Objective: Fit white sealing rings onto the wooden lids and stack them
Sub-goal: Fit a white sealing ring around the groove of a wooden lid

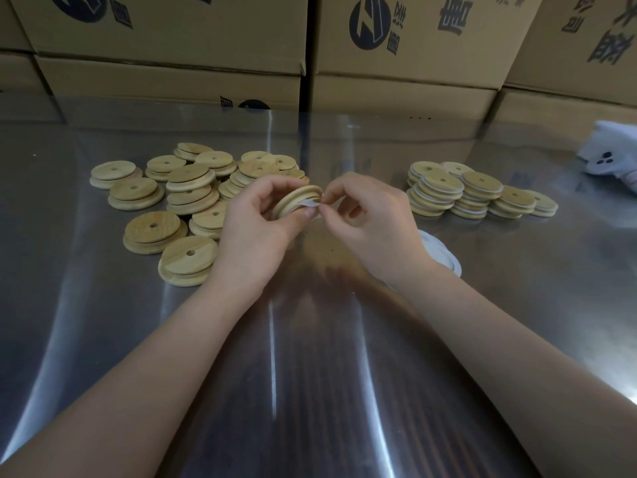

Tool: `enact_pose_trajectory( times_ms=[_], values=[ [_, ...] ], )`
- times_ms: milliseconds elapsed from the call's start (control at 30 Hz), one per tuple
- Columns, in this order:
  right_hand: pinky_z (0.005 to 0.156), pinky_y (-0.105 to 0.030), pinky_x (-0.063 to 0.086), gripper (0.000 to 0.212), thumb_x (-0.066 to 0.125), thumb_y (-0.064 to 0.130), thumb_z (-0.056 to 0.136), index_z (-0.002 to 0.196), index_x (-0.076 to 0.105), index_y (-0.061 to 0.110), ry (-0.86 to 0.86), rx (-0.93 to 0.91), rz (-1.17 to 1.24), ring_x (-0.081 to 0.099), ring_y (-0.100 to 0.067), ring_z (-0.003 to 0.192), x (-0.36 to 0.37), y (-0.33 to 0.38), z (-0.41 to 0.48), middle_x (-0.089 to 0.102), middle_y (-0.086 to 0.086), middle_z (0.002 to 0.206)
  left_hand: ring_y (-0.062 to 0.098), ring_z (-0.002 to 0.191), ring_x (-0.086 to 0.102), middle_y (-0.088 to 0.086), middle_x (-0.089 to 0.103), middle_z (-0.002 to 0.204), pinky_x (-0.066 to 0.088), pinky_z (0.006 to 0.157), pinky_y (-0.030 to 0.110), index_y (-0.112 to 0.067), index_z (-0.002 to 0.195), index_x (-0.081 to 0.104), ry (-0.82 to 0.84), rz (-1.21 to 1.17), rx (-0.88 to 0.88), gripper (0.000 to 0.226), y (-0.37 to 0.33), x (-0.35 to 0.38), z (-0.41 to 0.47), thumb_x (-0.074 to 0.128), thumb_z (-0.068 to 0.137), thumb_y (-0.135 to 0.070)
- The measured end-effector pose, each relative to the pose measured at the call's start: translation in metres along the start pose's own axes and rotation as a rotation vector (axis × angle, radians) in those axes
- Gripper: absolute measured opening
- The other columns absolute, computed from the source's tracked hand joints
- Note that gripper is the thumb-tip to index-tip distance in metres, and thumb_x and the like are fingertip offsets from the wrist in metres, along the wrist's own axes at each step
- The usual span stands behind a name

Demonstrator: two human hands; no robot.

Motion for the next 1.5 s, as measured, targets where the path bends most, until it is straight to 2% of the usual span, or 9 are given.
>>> enact_pose_trajectory(
  times_ms=[267, 533, 733, 867, 1033, 1133, 1267, 1400, 1500],
  values=[
    [0.060, -0.041, 0.048, 0.005, 0.065, 0.012, 0.082, 0.081, 0.062, 0.007, 0.024, -0.059, -0.080, 0.059, -0.020, 0.065, -0.004, 0.003, 0.001, 0.062, -0.001, 0.073, -0.004, 0.087, 0.066, -0.020, 0.071, 0.085, 0.050, 0.081, 0.012, -0.035, 0.087, 0.068, -0.030, 0.133, 0.075, 0.036, -0.005, -0.001, 0.002, 0.075, 0.079, 0.000],
    [0.064, -0.046, 0.048, 0.007, 0.064, 0.011, 0.081, 0.079, 0.063, 0.004, 0.050, -0.021, -0.078, 0.060, -0.028, 0.069, -0.009, 0.002, 0.004, 0.063, -0.006, 0.072, 0.005, 0.091, 0.067, -0.012, 0.071, 0.091, 0.053, 0.088, 0.023, -0.032, 0.085, 0.068, -0.017, 0.199, 0.120, 0.035, -0.008, -0.002, 0.003, 0.074, 0.078, 0.002],
    [0.066, -0.043, 0.048, 0.005, 0.066, 0.012, 0.081, 0.080, 0.063, 0.008, 0.121, 0.010, -0.059, 0.059, -0.023, 0.070, -0.010, -0.003, 0.005, 0.063, -0.003, 0.073, -0.003, 0.090, 0.065, -0.017, 0.069, 0.091, 0.048, 0.082, 0.009, -0.033, 0.087, 0.067, 0.031, 0.232, 0.155, 0.037, -0.008, -0.004, 0.001, 0.073, 0.079, 0.003],
    [0.067, -0.044, 0.049, 0.004, 0.067, 0.011, 0.083, 0.080, 0.064, 0.009, 0.150, 0.002, -0.043, 0.059, -0.021, 0.069, -0.010, -0.006, 0.006, 0.064, -0.002, 0.074, 0.001, 0.090, 0.065, -0.010, 0.069, 0.093, 0.051, 0.084, 0.015, -0.019, 0.093, 0.068, 0.052, 0.223, 0.142, 0.028, -0.007, -0.002, 0.000, 0.071, 0.080, 0.006],
    [0.066, -0.043, 0.049, 0.003, 0.067, 0.008, 0.081, 0.080, 0.065, 0.007, 0.143, -0.026, -0.012, 0.058, -0.019, 0.068, -0.010, -0.005, 0.006, 0.064, -0.002, 0.074, -0.010, 0.083, 0.061, -0.016, 0.066, 0.088, 0.046, 0.076, 0.007, -0.016, 0.095, 0.068, 0.056, 0.202, 0.140, 0.027, -0.006, 0.000, -0.001, 0.071, 0.080, 0.006],
    [0.065, -0.038, 0.050, 0.002, 0.067, 0.005, 0.080, 0.081, 0.065, 0.006, 0.137, -0.030, 0.055, 0.058, -0.018, 0.067, -0.008, -0.003, 0.004, 0.064, -0.002, 0.075, -0.007, 0.086, 0.063, -0.018, 0.068, 0.088, 0.048, 0.080, 0.011, -0.025, 0.094, 0.069, 0.045, 0.166, 0.122, 0.029, -0.004, 0.001, 0.000, 0.073, 0.081, 0.001],
    [0.066, -0.027, 0.051, 0.008, 0.069, 0.002, 0.080, 0.082, 0.066, 0.009, 0.108, 0.121, 0.215, 0.060, -0.014, 0.066, -0.005, -0.005, 0.003, 0.064, 0.005, 0.077, -0.006, 0.084, 0.063, -0.027, 0.069, 0.081, 0.053, 0.080, 0.016, -0.033, 0.090, 0.069, 0.016, 0.099, 0.083, 0.031, -0.001, -0.002, 0.003, 0.074, 0.081, -0.004],
    [0.066, -0.025, 0.049, 0.011, 0.071, 0.005, 0.082, 0.080, 0.068, 0.015, 0.125, 0.248, 0.271, 0.061, -0.019, 0.068, -0.003, -0.009, 0.002, 0.063, 0.012, 0.074, 0.000, 0.088, 0.066, -0.020, 0.071, 0.086, 0.057, 0.084, 0.031, -0.031, 0.093, 0.071, 0.024, 0.054, 0.036, 0.027, 0.002, -0.002, 0.004, 0.075, 0.082, -0.007],
    [0.067, -0.028, 0.049, 0.009, 0.071, 0.007, 0.083, 0.080, 0.069, 0.016, 0.135, 0.283, 0.292, 0.061, -0.021, 0.069, -0.003, -0.009, 0.002, 0.063, 0.013, 0.072, 0.000, 0.088, 0.066, -0.020, 0.072, 0.088, 0.058, 0.084, 0.035, -0.031, 0.094, 0.071, 0.029, 0.048, 0.033, 0.027, 0.003, -0.003, 0.005, 0.075, 0.082, -0.007]
  ],
)
Point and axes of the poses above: each hand's wrist, its own z-axis towards the middle knuckle, its own x-axis out of the palm, y = z × x, the point moved 1 cm from there along z, towards the middle knuckle
